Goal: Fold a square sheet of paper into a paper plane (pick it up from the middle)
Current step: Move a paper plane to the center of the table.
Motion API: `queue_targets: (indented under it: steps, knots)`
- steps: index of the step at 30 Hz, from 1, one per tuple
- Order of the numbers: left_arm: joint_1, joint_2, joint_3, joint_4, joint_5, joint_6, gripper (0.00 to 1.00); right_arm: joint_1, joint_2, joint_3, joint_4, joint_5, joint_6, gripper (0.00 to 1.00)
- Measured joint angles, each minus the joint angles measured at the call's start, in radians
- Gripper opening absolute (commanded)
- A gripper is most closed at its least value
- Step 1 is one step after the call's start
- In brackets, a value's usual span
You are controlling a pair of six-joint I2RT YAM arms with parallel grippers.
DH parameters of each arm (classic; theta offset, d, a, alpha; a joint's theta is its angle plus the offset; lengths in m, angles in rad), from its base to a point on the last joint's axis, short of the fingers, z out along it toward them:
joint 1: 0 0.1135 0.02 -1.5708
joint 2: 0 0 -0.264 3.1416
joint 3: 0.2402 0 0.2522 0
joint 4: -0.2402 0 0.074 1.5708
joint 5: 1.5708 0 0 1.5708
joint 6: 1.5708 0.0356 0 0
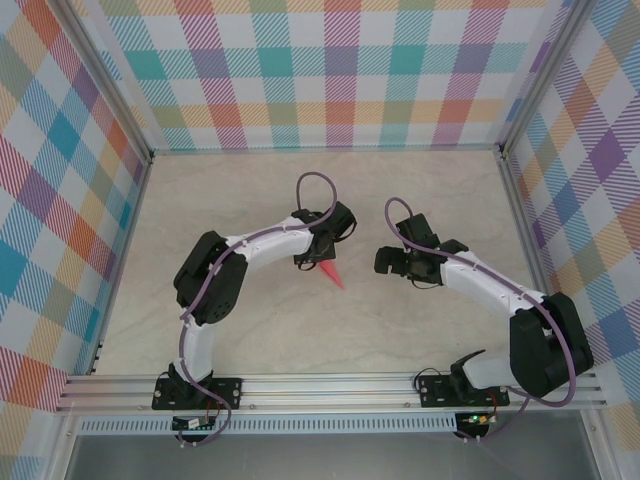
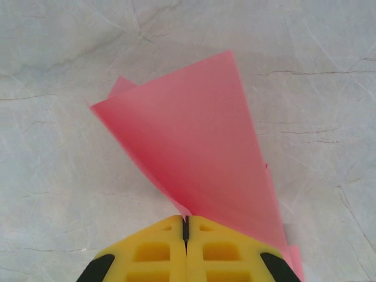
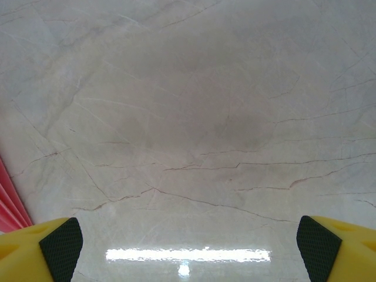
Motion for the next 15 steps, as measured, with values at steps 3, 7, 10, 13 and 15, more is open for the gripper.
queue_targets:
  steps: [3,7,10,13,15]
  knots:
    - [0.0,-0.05,-0.017,0.011,0.0,0.016,0.0,0.0,0.0,0.0,0.0,0.0,0.002,0.97]
    - [0.0,-0.161,-0.05,0.04,0.02,0.066,0.0,-0.008,-0.004,0.0,0.003,-0.016,0.008,0.96]
    - [0.0,-0.248,-0.076,0.092,0.055,0.117,0.0,-0.012,-0.032,0.0,0.01,-0.031,0.02,0.96]
    - [0.0,-0.319,-0.126,0.175,0.108,0.169,0.0,-0.012,-0.092,-0.01,0.026,-0.045,0.035,0.97]
    - [0.0,-0.344,-0.167,0.241,0.155,0.192,0.0,-0.014,-0.138,-0.025,0.039,-0.058,0.049,0.97]
